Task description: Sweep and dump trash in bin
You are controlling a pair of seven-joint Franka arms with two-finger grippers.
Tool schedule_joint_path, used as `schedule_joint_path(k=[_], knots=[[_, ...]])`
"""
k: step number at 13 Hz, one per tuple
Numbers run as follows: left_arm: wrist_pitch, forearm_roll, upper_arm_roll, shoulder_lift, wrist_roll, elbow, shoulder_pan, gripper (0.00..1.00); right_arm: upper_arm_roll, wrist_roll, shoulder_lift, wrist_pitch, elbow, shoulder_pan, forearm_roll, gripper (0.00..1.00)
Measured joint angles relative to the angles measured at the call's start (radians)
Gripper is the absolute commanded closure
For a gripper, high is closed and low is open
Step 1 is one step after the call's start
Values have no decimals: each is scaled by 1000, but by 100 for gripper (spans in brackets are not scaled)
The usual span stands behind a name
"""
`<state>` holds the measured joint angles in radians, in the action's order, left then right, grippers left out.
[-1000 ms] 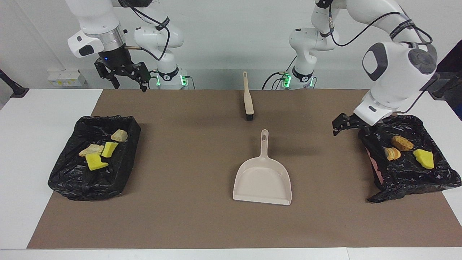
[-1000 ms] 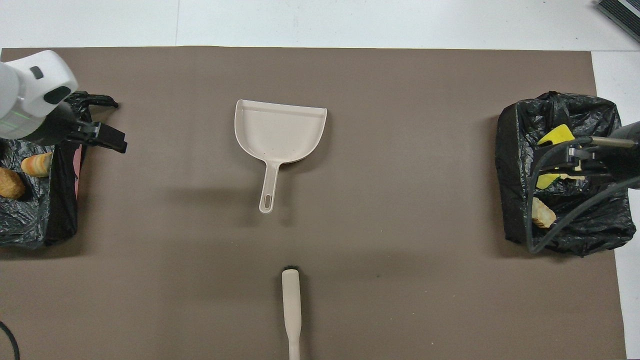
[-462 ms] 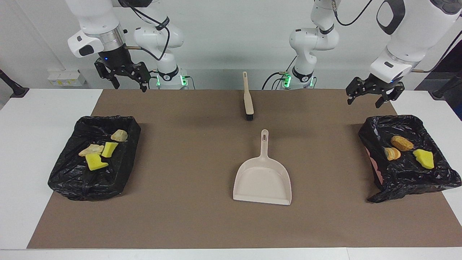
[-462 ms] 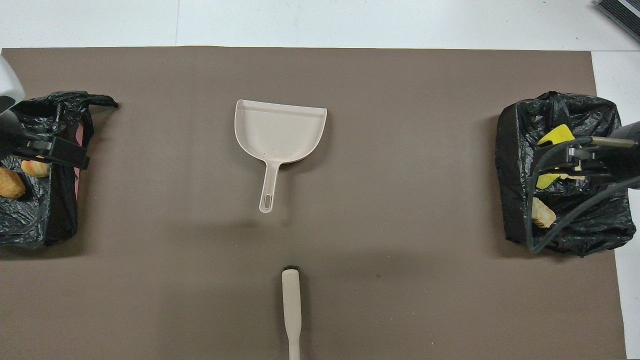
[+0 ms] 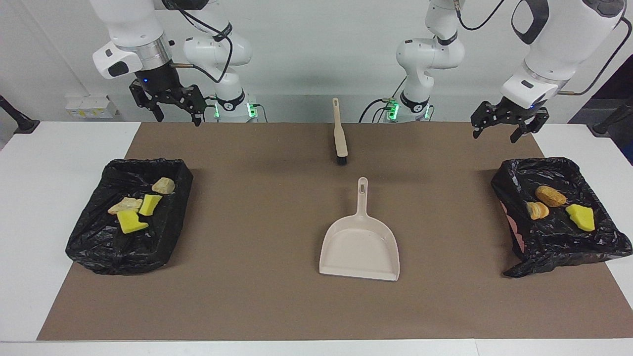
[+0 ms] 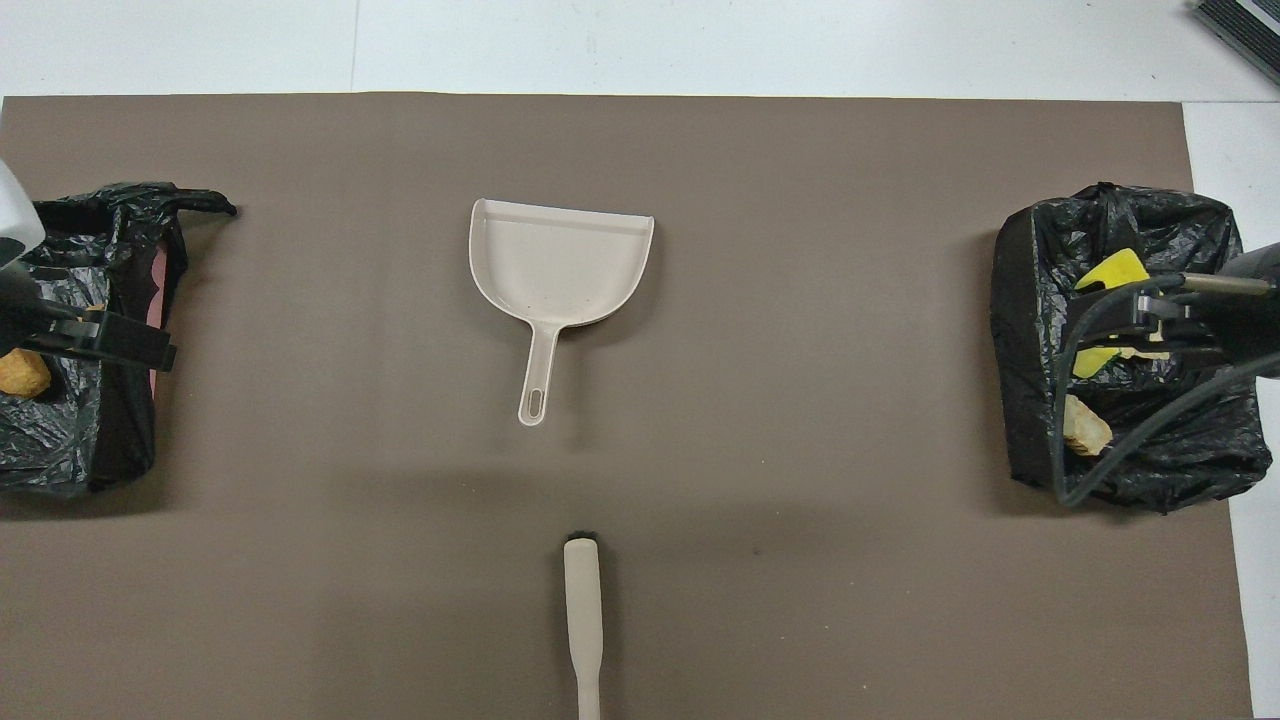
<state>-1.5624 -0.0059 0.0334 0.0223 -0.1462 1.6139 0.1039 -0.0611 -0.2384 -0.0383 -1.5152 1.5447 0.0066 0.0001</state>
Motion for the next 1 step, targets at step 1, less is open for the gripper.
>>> schedule_joint_path(k=[1], knots=[[0,0,0,1,0,0,0,0,0,0,0,0,0,0,0,0]])
